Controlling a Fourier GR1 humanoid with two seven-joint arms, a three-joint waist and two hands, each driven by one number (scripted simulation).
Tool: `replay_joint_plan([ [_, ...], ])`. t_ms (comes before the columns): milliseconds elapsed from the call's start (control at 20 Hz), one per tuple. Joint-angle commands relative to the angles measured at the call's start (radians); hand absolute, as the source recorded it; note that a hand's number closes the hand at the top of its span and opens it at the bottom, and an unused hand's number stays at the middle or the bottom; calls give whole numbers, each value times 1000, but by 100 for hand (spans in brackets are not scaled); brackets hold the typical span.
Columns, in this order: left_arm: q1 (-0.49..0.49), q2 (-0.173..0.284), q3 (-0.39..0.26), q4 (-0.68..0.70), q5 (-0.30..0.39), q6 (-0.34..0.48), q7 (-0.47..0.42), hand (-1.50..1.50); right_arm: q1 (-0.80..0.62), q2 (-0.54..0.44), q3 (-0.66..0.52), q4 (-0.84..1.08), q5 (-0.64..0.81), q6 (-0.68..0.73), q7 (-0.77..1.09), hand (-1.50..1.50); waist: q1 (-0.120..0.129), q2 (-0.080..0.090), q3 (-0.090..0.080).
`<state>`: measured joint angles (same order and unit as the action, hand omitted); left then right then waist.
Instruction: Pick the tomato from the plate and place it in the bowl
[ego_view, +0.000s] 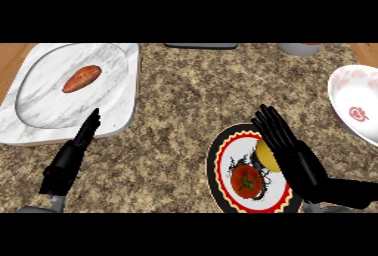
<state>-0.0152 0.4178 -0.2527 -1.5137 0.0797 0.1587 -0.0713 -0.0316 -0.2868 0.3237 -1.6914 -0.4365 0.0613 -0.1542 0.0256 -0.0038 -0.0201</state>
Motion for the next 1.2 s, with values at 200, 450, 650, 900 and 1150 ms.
replay_joint_plan([
  [200,-48,16,171,12,46,107,59,0,-27,-143,-137,-241,389,-291,-77,150,-89,-34,12],
  [450,6,21,225,17,70,144,72,0,229,-229,-285,-69,579,-541,123,-150,-202,-39,8],
  [650,3,36,243,8,84,136,94,0,412,-142,-170,-199,804,-716,81,-150,-168,-28,12],
  [900,-2,41,250,-31,118,106,116,0,661,-26,-22,-332,1051,-875,120,-150,-129,-16,12],
  [1150,-47,47,233,-48,108,89,138,0,901,94,96,-499,1328,-949,216,-150,-79,1,13],
])
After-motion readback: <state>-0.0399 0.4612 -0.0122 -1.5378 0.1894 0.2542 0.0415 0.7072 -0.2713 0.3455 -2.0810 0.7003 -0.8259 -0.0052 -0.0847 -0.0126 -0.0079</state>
